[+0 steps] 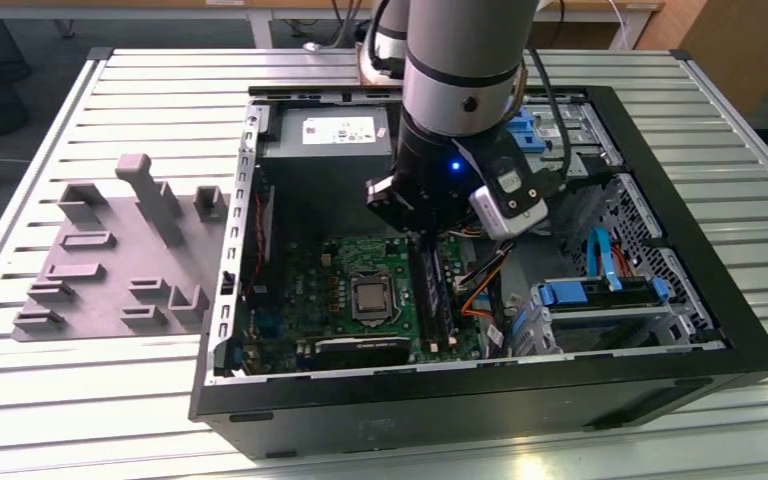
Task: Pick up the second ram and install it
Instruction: 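Insert the second ram into the second slot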
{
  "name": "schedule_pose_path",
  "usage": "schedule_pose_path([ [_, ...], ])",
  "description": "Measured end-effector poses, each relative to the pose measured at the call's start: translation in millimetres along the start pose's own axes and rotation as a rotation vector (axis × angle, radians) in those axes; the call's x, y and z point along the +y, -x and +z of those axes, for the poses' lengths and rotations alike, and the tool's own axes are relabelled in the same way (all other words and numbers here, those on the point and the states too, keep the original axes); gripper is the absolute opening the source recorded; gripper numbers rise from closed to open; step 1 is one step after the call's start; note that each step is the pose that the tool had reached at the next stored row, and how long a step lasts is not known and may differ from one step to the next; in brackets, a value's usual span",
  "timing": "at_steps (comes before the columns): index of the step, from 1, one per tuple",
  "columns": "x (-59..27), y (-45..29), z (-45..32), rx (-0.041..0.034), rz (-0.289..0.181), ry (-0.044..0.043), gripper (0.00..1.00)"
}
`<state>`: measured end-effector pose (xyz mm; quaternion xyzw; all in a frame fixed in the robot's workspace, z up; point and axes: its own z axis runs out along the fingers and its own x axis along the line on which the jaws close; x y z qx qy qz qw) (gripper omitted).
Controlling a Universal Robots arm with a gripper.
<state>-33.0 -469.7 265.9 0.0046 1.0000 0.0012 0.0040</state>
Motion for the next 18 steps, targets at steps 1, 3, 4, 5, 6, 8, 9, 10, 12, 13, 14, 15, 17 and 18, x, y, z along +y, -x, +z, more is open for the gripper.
schedule_pose_path([
  [1, 0.0, 0.1, 1.8, 0.0, 0.002, 0.0001, 0.14],
  [3, 0.0, 0.3, 5.2, 0.0, 0.009, 0.0, 0.14],
  [4, 0.0, 0.3, 5.4, 0.0, 0.011, -0.0002, 0.14],
  [5, 0.0, 0.3, 5.4, 0.0001, 0.011, -0.0003, 0.14],
  [6, 0.0, 0.3, 5.4, 0.0001, 0.011, -0.0003, 0.14],
  [8, -0.3, 0.9, 5.9, -0.0001, 0.01, 0.0001, 0.14],
  [9, -0.3, 1.6, 6.6, -0.0001, 0.011, 0.0002, 0.14],
  [10, -0.4, 1.8, 7.4, 0.0, 0.012, -0.0001, 0.14],
  [12, -0.7, 2.1, 9.9, 0.0, 0.017, -0.0001, 0.14],
  [13, -0.9, 2.3, 11.1, 0.0, 0.018, -0.0001, 0.14],
  [14, -1.3, 2.7, 12.3, 0.0, 0.019, -0.0002, 0.14],
  [15, -1.8, 3.1, 13.8, 0.0, 0.019, -0.0001, 0.14],
  [17, -2.9, 4.0, 16.8, 0.0001, 0.019, -0.0002, 0.14],
  [18, -3.5, 4.3, 17.9, 0.0002, 0.019, -0.0003, 0.14],
])
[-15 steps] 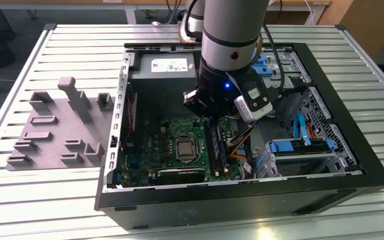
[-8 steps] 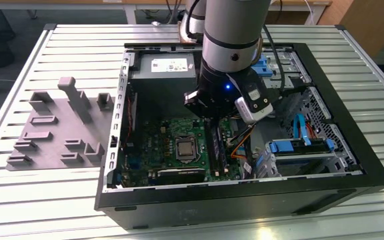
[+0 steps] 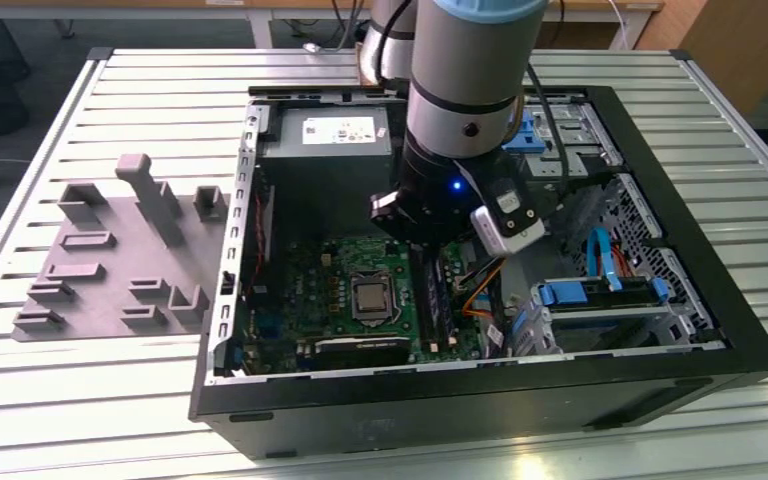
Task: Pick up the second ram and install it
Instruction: 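Insert the second ram into the second slot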
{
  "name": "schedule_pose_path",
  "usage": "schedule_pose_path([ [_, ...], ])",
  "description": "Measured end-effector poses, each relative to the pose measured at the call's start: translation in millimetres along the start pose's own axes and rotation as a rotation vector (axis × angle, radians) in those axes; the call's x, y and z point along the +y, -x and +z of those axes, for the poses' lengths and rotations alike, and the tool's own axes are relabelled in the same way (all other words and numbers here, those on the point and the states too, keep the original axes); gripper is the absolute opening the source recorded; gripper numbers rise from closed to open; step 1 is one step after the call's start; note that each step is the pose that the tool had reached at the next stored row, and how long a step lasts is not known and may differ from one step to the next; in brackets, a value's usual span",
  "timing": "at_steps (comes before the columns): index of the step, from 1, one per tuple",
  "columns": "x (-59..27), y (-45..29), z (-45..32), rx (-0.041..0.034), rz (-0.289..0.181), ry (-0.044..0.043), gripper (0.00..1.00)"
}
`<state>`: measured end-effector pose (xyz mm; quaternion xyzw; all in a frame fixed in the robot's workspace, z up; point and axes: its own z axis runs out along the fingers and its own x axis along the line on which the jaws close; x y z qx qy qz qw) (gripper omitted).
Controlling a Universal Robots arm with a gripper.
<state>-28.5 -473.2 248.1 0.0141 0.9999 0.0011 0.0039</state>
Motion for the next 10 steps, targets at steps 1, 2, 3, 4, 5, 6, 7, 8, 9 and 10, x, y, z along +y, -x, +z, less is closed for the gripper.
schedule_pose_path([
  [1, -0.5, 0.1, 0.7, 0.0, 0.0, 0.0, 0.14],
  [2, -0.6, 0.1, 0.9, 0.0, 0.0, 0.0002, 0.14],
  [3, -0.6, 0.1, 0.9, 0.0001, 0.001, 0.0001, 0.14],
  [4, -0.6, 0.2, 1.0, 0.0001, 0.0, 0.0, 0.14],
  [5, -0.7, 0.2, 1.0, 0.0001, 0.0, 0.0001, 0.14],
  [6, -0.7, 0.2, 1.0, 0.0, 0.0, 0.0001, 0.14],
  [7, -1.0, 0.2, 1.0, 0.0001, 0.0, 0.0, 0.14],
  [8, -1.6, 0.2, 1.1, 0.0001, 0.0, 0.0001, 0.14],
  [9, -2.4, 0.3, 1.2, 0.0001, 0.0, 0.0001, 0.14],
  [10, -3.2, 0.3, 1.6, 0.0, 0.0, 0.0001, 0.14],
])
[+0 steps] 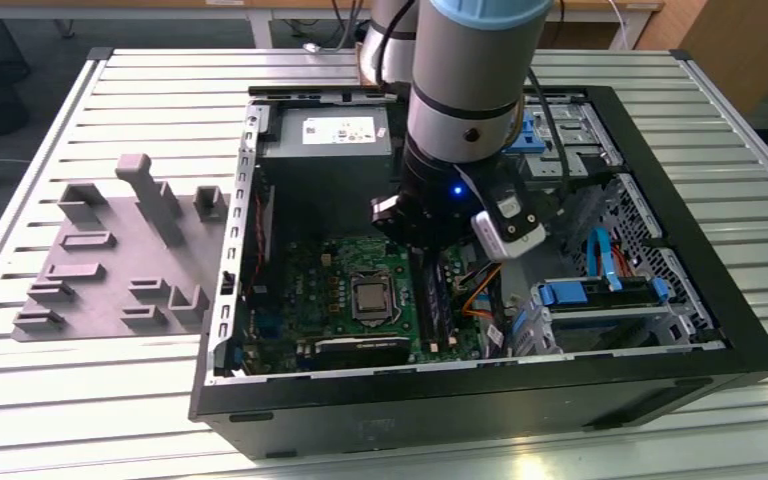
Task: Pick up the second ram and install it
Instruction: 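Insert the second ram into the second slot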
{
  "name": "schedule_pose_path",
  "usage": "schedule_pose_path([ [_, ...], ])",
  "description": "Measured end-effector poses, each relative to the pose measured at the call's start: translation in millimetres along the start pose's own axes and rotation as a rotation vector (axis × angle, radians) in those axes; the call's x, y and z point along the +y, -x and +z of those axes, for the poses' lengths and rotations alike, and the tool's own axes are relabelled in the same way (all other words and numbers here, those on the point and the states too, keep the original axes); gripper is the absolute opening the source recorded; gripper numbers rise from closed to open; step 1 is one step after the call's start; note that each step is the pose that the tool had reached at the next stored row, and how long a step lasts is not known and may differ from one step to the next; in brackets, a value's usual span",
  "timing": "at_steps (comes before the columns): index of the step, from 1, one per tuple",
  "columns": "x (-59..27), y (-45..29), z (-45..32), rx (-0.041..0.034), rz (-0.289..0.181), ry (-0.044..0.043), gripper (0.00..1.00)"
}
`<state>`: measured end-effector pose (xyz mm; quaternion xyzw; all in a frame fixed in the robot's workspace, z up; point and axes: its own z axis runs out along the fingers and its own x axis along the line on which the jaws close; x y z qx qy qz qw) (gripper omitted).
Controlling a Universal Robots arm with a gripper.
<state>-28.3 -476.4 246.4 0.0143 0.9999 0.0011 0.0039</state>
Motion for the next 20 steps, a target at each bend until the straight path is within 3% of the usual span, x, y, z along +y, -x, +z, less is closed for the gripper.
schedule_pose_path([
  [8, -1.1, 2.3, 13.2, 0.0056, 0.0, -0.0002, 0.14],
  [20, -1.3, 2.3, 17.1, 0.0059, 0.0, -0.0002, 0.14],
])
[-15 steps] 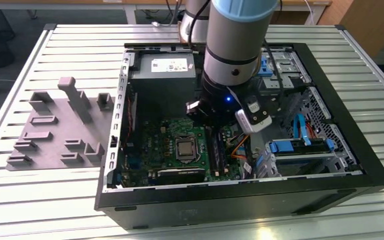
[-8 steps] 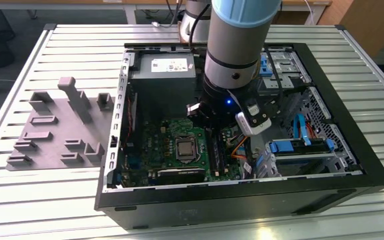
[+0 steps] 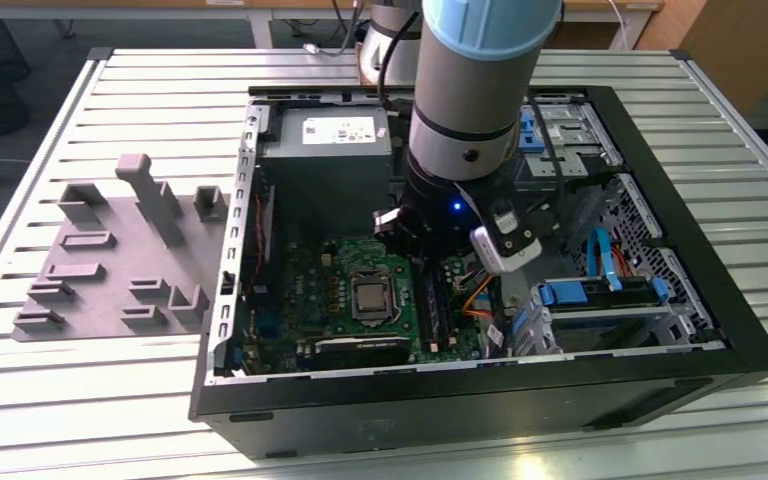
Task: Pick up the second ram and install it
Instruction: 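Insert the second ram into the second slot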
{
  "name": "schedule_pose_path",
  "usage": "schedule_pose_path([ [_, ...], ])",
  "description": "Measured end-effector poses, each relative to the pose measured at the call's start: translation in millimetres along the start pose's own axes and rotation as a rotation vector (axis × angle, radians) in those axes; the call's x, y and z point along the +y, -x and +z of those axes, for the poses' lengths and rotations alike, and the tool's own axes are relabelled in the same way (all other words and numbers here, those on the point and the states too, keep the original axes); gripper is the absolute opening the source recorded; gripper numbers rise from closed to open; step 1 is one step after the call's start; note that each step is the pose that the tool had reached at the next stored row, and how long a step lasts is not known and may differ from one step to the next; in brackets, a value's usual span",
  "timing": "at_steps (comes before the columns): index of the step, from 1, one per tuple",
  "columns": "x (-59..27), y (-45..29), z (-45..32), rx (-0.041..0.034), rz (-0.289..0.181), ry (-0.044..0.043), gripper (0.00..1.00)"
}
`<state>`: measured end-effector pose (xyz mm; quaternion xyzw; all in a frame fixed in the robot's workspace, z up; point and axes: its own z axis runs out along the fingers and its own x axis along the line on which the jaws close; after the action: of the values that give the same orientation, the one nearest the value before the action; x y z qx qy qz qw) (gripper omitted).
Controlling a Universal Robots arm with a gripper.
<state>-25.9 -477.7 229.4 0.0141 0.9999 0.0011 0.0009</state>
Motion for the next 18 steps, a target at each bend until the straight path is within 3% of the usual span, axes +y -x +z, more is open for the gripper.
schedule_pose_path([
  [18, 0.1, 0.0, 6.8, 0.0006, -0.015, 0.003, 0.14],
])
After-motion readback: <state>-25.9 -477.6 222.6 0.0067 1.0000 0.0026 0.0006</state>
